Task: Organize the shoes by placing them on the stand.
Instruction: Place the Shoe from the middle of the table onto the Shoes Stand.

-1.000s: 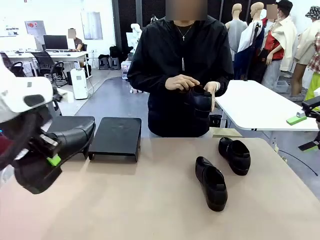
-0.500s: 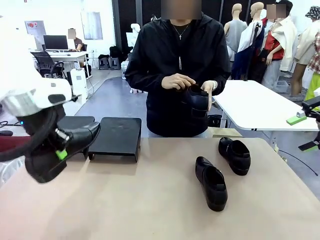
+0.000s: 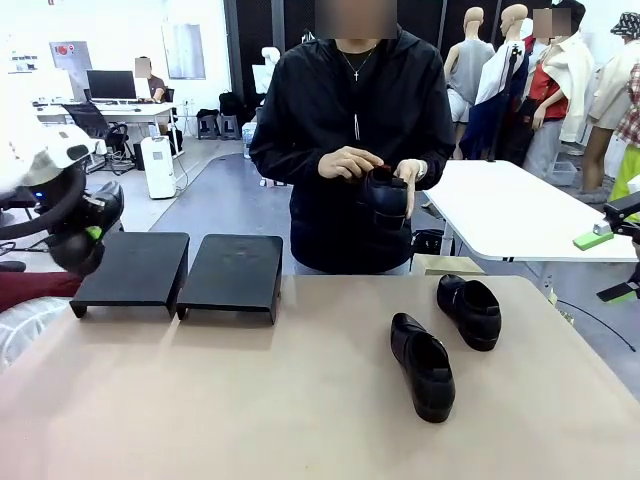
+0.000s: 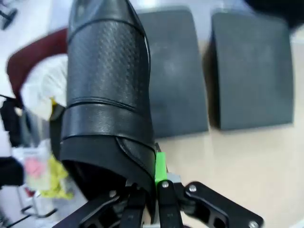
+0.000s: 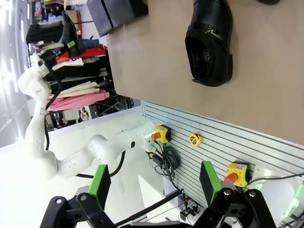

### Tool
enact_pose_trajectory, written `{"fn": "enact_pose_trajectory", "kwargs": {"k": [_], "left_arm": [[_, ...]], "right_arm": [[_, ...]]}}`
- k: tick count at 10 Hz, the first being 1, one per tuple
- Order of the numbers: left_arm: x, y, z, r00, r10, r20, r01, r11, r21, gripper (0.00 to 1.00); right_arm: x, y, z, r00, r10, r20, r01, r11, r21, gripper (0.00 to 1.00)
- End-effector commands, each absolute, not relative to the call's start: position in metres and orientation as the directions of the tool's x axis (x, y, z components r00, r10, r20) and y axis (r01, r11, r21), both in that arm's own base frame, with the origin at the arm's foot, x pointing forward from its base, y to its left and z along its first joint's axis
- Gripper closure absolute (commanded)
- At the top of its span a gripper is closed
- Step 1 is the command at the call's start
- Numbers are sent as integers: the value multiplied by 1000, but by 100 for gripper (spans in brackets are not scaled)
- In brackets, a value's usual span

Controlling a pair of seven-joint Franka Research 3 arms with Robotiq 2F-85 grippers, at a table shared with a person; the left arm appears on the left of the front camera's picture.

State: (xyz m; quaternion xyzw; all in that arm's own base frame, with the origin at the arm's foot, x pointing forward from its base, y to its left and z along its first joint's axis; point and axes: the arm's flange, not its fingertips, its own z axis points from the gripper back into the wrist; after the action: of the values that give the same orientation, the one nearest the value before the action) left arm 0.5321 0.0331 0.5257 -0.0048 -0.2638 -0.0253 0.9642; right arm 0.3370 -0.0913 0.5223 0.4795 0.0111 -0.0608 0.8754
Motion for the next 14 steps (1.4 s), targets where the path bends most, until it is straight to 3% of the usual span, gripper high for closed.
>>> {"fn": "enact_pose_trajectory", "kwargs": {"k": [1, 11, 12, 13, 14], "left_arm": [[550, 23, 513, 767, -13, 641, 40, 999, -28, 100], [578, 32, 441, 790, -34, 612, -37, 994, 102, 100], [578, 31, 440, 799, -40, 600, -33, 993, 109, 74], [578, 29, 440, 795, -45, 605, -39, 991, 125, 16], [577, 28, 440, 786, -43, 617, -45, 991, 127, 0]], "right_arm": [[337, -92, 527, 991, -96, -89, 127, 532, 837, 0], [337, -92, 527, 991, -96, -89, 127, 532, 837, 0], [337, -92, 527, 991, -96, -89, 127, 532, 837, 0], [337, -92, 527, 991, -96, -89, 127, 532, 837, 0], [337, -92, 527, 991, -96, -89, 127, 532, 837, 0]]}}
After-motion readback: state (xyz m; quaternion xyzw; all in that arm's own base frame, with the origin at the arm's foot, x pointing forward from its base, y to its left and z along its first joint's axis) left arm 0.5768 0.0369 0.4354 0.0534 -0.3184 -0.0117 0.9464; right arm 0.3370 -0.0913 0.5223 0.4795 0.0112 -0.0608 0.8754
